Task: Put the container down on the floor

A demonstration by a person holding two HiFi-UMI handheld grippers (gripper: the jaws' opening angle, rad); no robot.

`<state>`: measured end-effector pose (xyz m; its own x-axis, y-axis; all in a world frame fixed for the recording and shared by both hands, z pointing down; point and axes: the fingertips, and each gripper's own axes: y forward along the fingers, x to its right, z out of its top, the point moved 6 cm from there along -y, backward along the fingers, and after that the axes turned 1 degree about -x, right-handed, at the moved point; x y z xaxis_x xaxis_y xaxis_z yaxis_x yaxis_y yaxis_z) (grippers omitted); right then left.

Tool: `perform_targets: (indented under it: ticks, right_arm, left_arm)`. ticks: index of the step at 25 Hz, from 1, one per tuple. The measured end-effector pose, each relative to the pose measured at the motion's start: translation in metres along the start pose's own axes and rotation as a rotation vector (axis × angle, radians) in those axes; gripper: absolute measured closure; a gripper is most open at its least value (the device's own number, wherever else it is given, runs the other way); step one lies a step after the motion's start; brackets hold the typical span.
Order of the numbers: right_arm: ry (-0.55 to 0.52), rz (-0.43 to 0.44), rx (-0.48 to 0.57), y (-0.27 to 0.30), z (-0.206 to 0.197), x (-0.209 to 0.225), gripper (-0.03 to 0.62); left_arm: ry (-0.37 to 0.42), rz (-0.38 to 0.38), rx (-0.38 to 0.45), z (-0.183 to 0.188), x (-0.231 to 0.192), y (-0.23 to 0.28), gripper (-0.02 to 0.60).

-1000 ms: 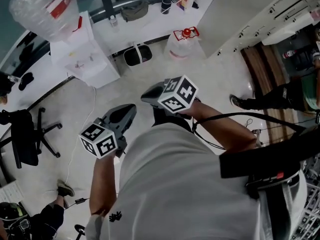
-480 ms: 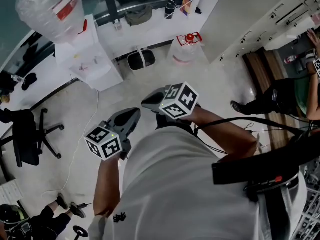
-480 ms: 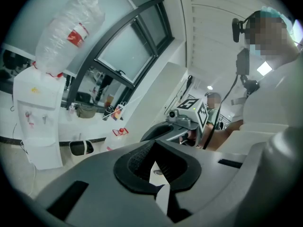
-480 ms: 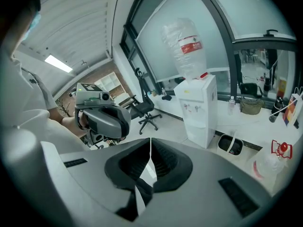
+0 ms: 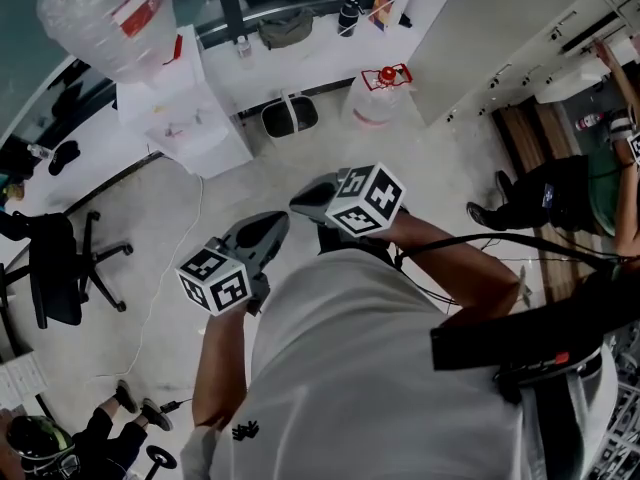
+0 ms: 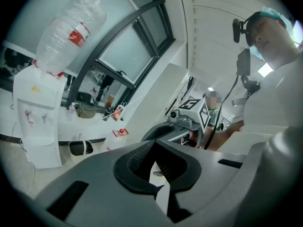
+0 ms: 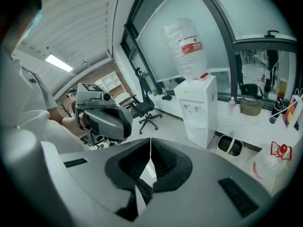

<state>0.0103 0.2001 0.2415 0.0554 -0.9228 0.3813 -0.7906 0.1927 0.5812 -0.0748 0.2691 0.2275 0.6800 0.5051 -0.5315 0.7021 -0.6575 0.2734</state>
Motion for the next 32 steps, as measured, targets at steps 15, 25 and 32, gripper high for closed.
perform_targets:
  ticks: [15,25,32]
  right_arm:
    - [0.003,0.02,-0.003,-0.01,-0.007,0.005,0.577]
    - [0.008,0.045,-0.014,-0.015,-0.008,0.015,0.577]
    - [-0.008,0.057,-0.018,-0.009,0.001,0.022,0.577]
  left_arm:
    - [-0.019,0.02,-0.015,0.003,0.001,0.01,0.572]
    - [-0.033,0.023,-0.03,0.008,0.001,0.022,0.572]
    - [-0.035,0.024,-0.036,0.015,-0.008,0.026,0.572]
